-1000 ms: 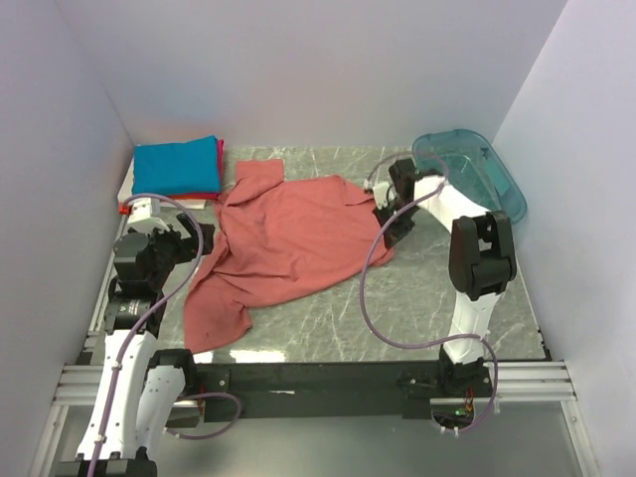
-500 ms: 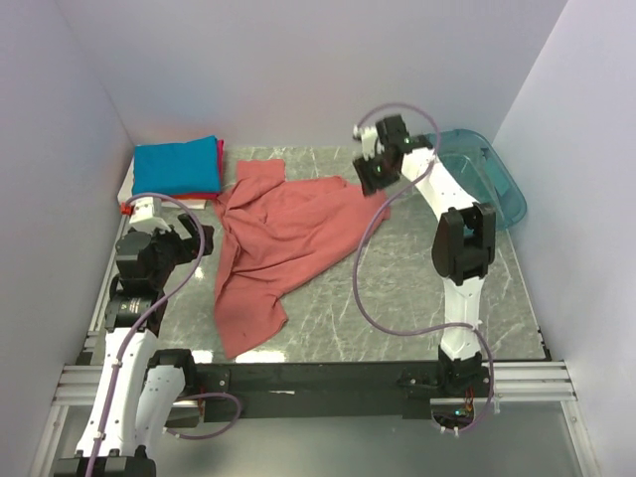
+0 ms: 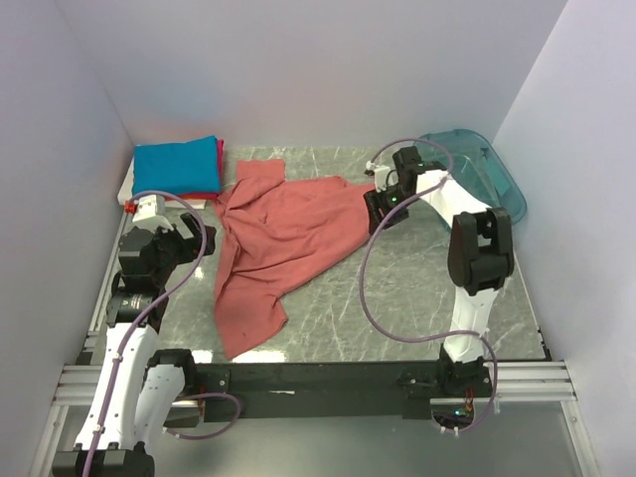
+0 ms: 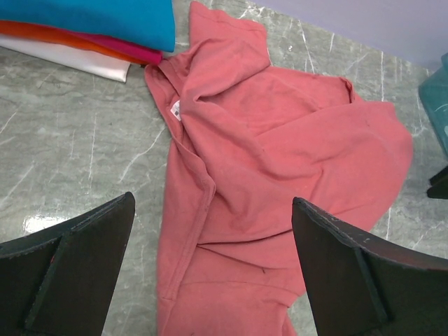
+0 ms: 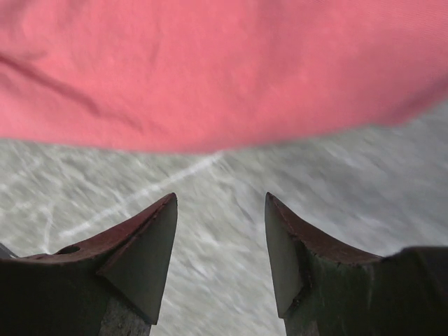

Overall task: Fold and stack the t-shirts
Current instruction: Flatten the tshirt out

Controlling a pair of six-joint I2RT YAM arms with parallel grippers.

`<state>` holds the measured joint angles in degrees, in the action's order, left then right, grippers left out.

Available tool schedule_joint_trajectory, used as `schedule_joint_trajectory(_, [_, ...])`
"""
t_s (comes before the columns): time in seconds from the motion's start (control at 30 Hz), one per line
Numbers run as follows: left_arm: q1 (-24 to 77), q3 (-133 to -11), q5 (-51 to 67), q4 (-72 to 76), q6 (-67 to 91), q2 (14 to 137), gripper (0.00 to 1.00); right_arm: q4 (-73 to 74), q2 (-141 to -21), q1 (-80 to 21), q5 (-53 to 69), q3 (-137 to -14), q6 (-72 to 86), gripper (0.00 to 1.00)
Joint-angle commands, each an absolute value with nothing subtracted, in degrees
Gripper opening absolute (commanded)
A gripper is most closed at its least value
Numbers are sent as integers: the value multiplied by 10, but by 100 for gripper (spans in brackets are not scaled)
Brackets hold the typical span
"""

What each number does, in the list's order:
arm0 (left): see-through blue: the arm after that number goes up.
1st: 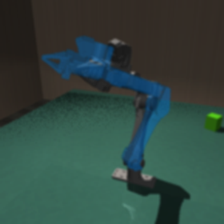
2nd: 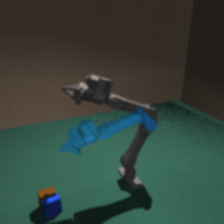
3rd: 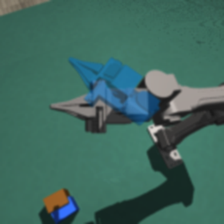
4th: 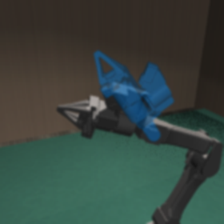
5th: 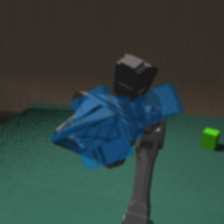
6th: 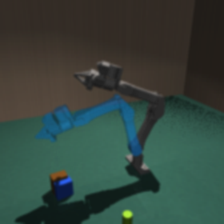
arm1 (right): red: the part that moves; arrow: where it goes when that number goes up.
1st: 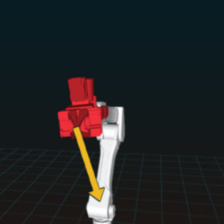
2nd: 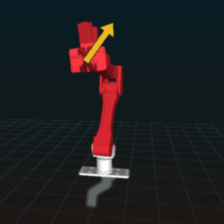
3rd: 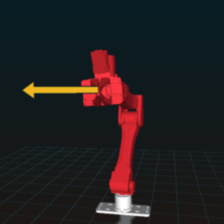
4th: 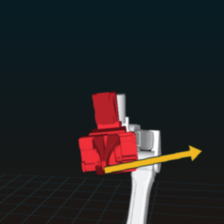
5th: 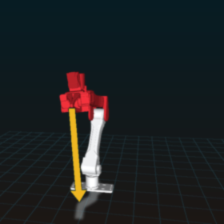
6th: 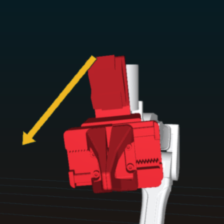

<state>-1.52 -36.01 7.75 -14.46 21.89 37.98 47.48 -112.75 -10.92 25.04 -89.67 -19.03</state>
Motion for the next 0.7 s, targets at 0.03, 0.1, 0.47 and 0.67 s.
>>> schedule_joint_trajectory(0.03, [-14, -370, 84, -127, 210, 376, 99, 420, -1165, -122, 259, -916, -115, 61])
schedule_joint_trajectory(0.1, [-13, -370, 83, -127, 211, 375, 100, 415, -1187, -121, 232, -937, -90, 61])
schedule_joint_trajectory(0.47, [-14, -368, 94, -125, 208, 382, 99, 389, -1237, -121, 211, -964, -25, 51])
schedule_joint_trajectory(0.67, [-13, -369, 100, -125, 207, 381, 99, 359, -1119, -110, 272, -837, -56, 0])
